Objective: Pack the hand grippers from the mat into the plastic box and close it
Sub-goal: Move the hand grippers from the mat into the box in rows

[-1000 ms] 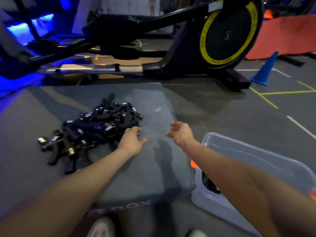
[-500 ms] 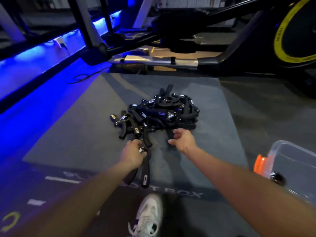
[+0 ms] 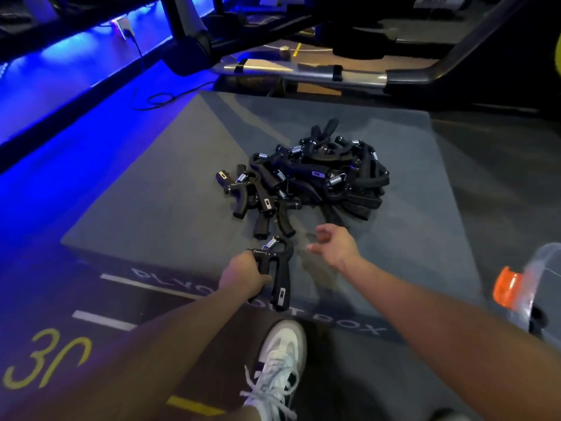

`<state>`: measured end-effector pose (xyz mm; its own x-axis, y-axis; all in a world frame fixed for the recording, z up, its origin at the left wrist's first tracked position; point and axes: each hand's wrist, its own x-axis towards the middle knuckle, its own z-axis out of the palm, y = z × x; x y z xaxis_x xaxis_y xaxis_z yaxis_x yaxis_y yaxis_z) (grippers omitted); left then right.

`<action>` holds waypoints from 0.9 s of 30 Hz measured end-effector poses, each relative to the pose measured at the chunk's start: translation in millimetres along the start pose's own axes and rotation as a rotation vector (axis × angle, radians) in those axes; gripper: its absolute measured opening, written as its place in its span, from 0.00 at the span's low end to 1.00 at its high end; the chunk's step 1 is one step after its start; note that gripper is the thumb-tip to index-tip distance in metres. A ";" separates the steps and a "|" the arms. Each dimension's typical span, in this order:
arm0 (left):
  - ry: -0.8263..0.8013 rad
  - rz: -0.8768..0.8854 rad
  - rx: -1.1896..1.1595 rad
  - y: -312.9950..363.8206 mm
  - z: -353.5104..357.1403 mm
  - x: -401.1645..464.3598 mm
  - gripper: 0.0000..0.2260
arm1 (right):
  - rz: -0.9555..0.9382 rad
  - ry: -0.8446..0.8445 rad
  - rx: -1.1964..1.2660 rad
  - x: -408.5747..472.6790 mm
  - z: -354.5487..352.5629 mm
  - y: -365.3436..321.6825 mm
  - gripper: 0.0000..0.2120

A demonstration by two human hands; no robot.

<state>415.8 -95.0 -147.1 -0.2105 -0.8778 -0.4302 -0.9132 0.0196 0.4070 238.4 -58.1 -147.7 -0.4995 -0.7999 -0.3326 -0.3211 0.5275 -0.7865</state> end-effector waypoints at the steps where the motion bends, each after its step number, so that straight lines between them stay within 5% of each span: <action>1: -0.001 -0.014 0.000 0.3 1.2 0.2 0.16 | 0.002 -0.002 0.001 0.4 0.7 0.2 0.25; 12: 0.124 0.081 0.043 31.6 -3.9 -11.5 0.11 | 0.000 0.030 0.085 -4.7 -22.9 -7.2 0.23; 27: 0.227 0.271 -0.300 209.5 0.3 -54.7 0.15 | -0.015 0.312 0.321 -64.0 -184.4 29.1 0.23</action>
<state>235.9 -42.7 -38.6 -0.3153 -0.9435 -0.1022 -0.6874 0.1528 0.7100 112.7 61.3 -53.3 -0.7311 -0.6564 -0.1860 -0.0886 0.3617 -0.9281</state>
